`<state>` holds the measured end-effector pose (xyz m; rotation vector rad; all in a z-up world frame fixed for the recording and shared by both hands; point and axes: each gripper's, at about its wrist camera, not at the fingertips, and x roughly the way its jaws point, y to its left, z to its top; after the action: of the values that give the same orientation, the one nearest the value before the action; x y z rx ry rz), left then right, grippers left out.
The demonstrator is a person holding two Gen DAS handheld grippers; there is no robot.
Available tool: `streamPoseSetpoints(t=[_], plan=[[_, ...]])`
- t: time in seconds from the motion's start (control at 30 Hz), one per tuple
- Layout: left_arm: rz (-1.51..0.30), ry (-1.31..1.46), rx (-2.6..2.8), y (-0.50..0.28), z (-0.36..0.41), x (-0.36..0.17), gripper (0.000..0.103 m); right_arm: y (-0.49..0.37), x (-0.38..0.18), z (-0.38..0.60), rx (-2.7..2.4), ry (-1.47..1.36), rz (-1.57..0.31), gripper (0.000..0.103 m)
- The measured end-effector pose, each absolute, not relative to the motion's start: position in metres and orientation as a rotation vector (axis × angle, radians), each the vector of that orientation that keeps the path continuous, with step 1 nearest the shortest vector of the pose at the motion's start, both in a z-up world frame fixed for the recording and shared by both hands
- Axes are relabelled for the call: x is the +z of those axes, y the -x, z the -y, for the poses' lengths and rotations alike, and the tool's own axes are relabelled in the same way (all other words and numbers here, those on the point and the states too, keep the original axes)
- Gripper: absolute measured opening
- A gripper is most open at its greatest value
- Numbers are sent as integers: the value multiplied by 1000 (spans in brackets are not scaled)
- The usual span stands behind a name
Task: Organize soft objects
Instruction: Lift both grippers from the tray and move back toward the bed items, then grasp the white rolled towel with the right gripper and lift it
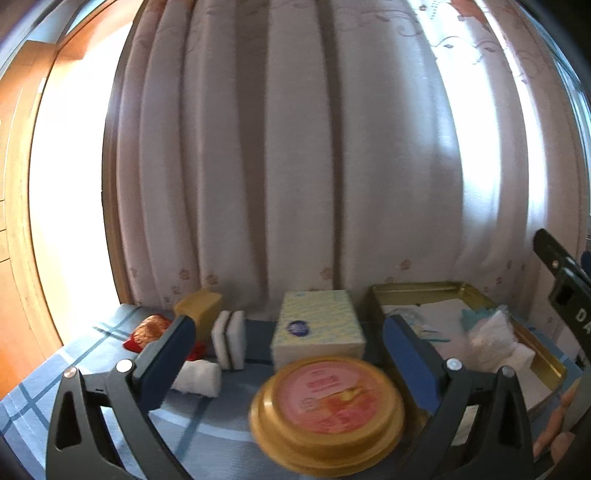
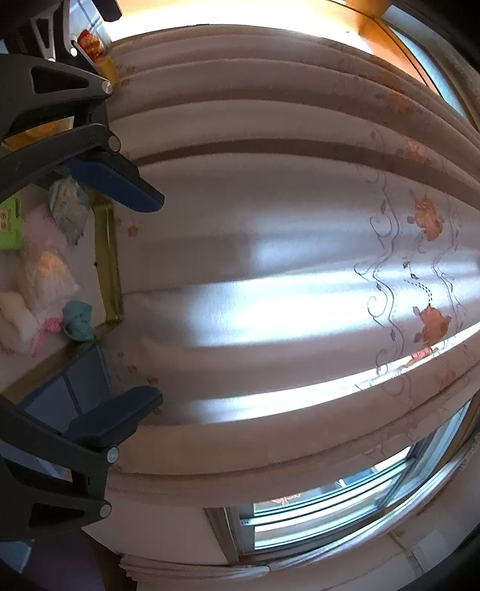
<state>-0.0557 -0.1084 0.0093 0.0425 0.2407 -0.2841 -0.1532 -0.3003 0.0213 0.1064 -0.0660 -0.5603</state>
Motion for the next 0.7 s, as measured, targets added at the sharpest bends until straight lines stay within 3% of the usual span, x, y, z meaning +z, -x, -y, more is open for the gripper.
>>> streamPoseSetpoints(t=[0.7], plan=[[-247, -75, -88, 0, -3, 6, 102, 108, 25, 206, -344, -121, -32, 97]])
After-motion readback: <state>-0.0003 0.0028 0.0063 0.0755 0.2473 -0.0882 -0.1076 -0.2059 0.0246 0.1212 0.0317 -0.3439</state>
